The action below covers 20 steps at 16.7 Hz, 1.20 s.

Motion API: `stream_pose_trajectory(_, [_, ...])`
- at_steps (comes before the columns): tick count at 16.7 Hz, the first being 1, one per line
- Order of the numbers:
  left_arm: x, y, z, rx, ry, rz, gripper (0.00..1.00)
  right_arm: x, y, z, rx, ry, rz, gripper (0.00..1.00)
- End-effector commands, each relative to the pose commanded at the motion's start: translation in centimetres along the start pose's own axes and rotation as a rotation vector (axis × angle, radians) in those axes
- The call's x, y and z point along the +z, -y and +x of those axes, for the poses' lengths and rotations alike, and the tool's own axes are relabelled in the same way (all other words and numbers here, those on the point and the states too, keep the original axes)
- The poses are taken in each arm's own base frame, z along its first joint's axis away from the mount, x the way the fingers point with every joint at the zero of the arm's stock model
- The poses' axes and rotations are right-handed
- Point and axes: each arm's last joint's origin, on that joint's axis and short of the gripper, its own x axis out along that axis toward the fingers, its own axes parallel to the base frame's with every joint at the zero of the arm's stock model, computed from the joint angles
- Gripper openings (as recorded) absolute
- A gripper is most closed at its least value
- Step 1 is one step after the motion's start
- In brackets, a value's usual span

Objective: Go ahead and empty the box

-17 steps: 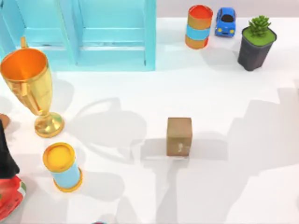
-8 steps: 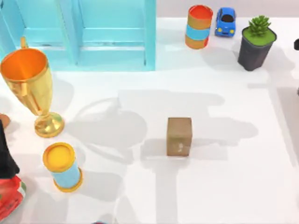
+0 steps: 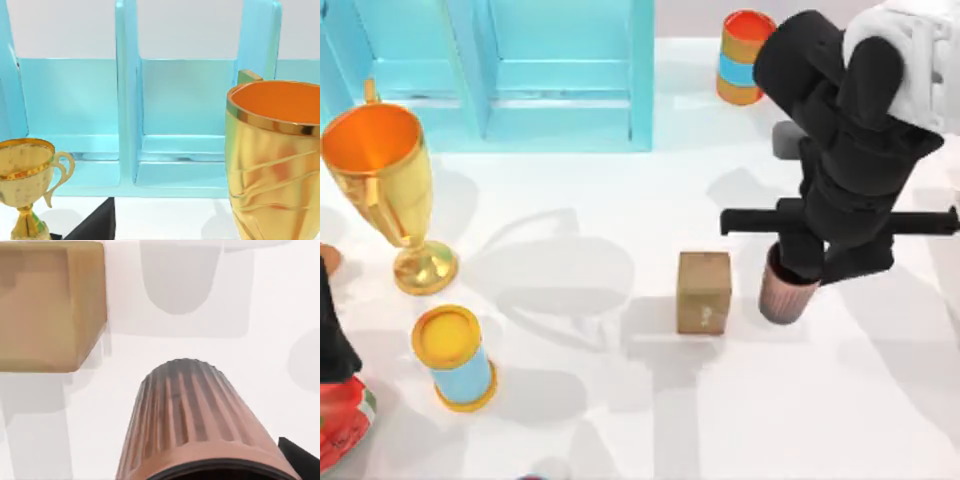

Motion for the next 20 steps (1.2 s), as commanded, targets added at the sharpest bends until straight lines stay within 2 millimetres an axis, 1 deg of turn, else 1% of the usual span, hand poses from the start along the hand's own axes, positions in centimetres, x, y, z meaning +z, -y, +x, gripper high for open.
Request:
stream_pose_trajectory(2, [0.0,0.0,0.0,0.0,0.0,0.0,1.0,-2.2,-1.1,1.2,-0.018,-0.012,0.013,0.0])
stream_pose_trajectory(4, [0.0,0.0,0.0,0.0,0.0,0.0,1.0,-3.6,-1.3,2.0,-0.033,-0.019,0.026,0.0])
stream_pose_trajectory(5, [0.0,0.0,0.0,0.0,0.0,0.0,1.0,-4.0,-1.4,2.2,-0.036,-0.021,0.029,0.0])
stream_pose_trajectory(11, [0.0,0.0,0.0,0.0,0.0,0.0,1.0,-4.0,-1.3,2.6,-0.042,-0.031,0.035,0.0])
stream_pose_trajectory(20, [0.0,0.0,0.0,0.0,0.0,0.0,1.0,-4.2,-1.7,5.9,-0.038,-0.024,0.032,0.0])
